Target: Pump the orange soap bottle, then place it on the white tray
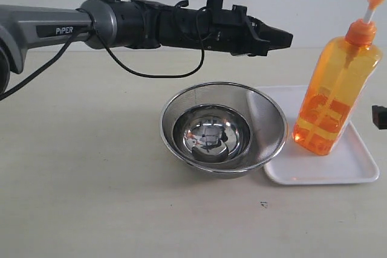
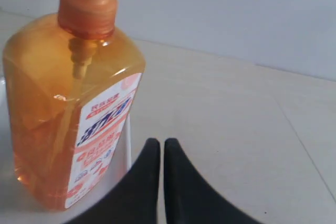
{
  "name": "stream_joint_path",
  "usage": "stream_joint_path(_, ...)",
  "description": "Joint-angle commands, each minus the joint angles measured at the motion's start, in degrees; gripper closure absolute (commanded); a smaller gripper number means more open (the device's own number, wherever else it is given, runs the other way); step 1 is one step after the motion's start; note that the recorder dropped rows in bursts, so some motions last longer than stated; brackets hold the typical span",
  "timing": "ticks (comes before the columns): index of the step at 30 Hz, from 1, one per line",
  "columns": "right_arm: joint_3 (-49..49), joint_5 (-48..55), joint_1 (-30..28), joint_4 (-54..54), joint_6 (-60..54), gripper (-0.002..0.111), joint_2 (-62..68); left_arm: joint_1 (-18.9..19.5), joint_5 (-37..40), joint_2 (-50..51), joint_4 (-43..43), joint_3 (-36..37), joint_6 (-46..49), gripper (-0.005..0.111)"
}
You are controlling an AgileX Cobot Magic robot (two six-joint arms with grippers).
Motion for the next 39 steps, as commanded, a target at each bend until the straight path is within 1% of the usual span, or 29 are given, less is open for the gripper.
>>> stream_joint_path(1, 0.94, 0.31, -0.08, -2.32, 2.52, 0.108, 0.29, 0.05, 3.29, 0.65, 0.32, -0.45, -0.41, 0.102)
stream_joint_path(4, 0.94, 3.54, -0.08, -2.32, 3.58, 0.108, 2.5, 0.05, 4.86, 0.89, 0.32, -0.45, -0.41, 0.102)
stream_joint_path(6, 0.68, 2.38, -0.54, -2.32, 3.32, 0.108, 4.33, -0.16, 5.24, 0.98, 0.32, -0.45, -0.41, 0.102)
stream_joint_path(8, -0.01, -0.44, -2.56, -2.32, 3.21, 0.108, 6.7, -0.3, 5.24, 1.13, 0.32, -0.45, -0.41, 0.102)
stream_joint_path(12, -2.46, -2.2, -8.84, -2.32, 3.76, 0.108, 10.22, -0.77, 5.24, 1.26, 1.37, -0.45, -0.41, 0.102)
stream_joint_path(14, -4.14, -4.83, -11.61, -2.32, 2.99, 0.108, 10.39, -0.77, 5.09, 1.26, 1.36, -0.45, -0.41, 0.102)
stream_joint_path(17, -8.05, -15.15, -16.8, -2.32, -2.4, 0.108, 10.82, -0.77, 3.35, 1.26, 1.36, -0.45, -0.18, 0.102)
stream_joint_path(20, -11.48, -23.86, -22.67, -2.32, -5.96, 0.108, 11.65, -0.77, 3.32, 1.42, 1.36, -0.45, -0.18, 0.102)
stream_joint_path(22, -12.99, -29.59, -26.44, -2.32, -10.76, 0.108, 12.01, -0.77, 3.32, 1.41, 1.36, -0.45, 0.06, 0.102)
stream_joint_path(26, -15.41, -46.81, -34.77, -2.32, -18.53, 0.108, 11.98, -0.77, 2.6, 1.41, 2.07, -0.45, 0.04, 0.102)
stream_joint_path(28, -15.86, -52.47, -39.02, -2.32, -20.01, 0.108, 11.98, -0.77, 2.57, 1.41, 2.87, -0.45, 0.04, 0.102)
stream_joint_path(33, -15.9, -62.43, -49.53, -1.18, -22.65, 0.108, 12.09, -0.65, 2.47, 1.41, 2.85, -0.45, 0.04, 0.102)
stream_joint_path(35, -16.02, -66.84, -52.39, 0.41, -24.95, 0.108, 12.7, -0.65, 2.31, 1.41, 2.85, -0.45, 0.04, 0.102)
stream_joint_path(38, -17.27, -76.39, -56.14, 1.06, -25.85, 0.108, 15.63, -0.65, 2.31, 1.41, 2.85, -0.45, 0.04, 0.102)
stream_joint_path(39, -18.54, -80.79, -57.82, 1.06, -25.36, 0.108, 18.86, -0.65, 2.31, 1.41, 2.85, -0.45, 0.04, 0.102)
